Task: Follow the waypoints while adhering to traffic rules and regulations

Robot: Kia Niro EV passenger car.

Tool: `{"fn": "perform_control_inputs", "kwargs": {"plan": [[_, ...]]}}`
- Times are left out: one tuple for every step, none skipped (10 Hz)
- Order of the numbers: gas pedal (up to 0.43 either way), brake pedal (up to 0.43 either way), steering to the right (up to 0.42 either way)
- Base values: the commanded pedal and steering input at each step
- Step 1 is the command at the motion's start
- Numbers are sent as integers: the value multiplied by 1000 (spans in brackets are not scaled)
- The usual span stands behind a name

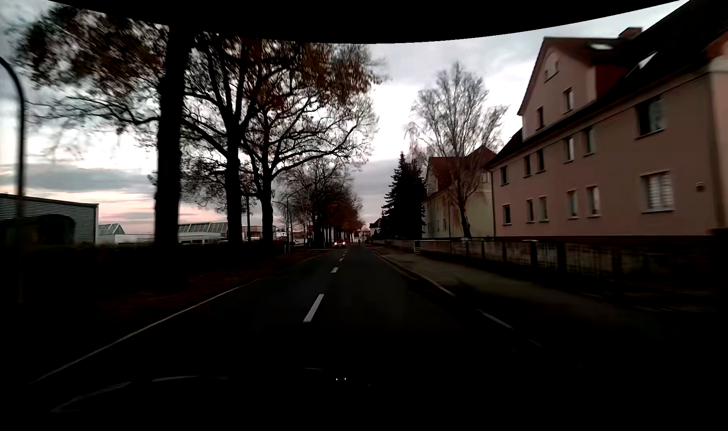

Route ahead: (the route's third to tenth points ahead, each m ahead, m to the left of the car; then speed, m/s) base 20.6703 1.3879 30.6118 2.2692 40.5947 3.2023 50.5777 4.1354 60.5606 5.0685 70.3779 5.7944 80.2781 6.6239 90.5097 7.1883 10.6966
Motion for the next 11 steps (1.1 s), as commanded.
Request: {"fn": "perform_control_inputs", "kwargs": {"plan": [[39, 0, -25], [39, 0, -21], [59, 0, -20], [79, 0, -20], [79, 0, -19], [79, 0, -19], [87, 0, -19], [87, 0, -19], [87, 0, -19], [87, 0, -18], [87, 0, -18]]}}
